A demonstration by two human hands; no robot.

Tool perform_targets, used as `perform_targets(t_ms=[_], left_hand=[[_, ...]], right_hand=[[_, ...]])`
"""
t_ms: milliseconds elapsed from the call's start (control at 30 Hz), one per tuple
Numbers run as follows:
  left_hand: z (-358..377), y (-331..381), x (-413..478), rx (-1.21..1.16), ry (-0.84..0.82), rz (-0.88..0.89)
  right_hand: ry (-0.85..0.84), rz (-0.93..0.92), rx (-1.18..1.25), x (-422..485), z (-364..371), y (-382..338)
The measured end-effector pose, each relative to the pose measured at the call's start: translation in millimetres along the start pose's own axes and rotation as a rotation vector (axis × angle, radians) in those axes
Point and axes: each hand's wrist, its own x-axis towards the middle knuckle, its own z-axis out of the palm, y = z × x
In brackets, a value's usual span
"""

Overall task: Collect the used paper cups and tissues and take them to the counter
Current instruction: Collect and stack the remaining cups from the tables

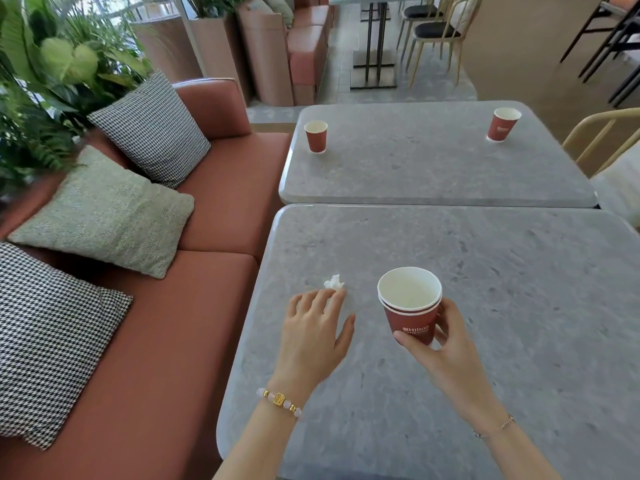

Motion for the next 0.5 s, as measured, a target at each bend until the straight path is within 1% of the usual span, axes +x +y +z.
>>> perform_targets(t_ms=[300,500], left_hand=[[28.7,-19.4,21.7,-0.017,-0.035,0.030],[63.9,-48.2,37.3,-0.029,-0.142,-0.006]], right_hand=[[0.049,0.032,-0.021,10.0,1.3,2.7],[0.067,0.058,-0.020,16.8,5.8,9.8]])
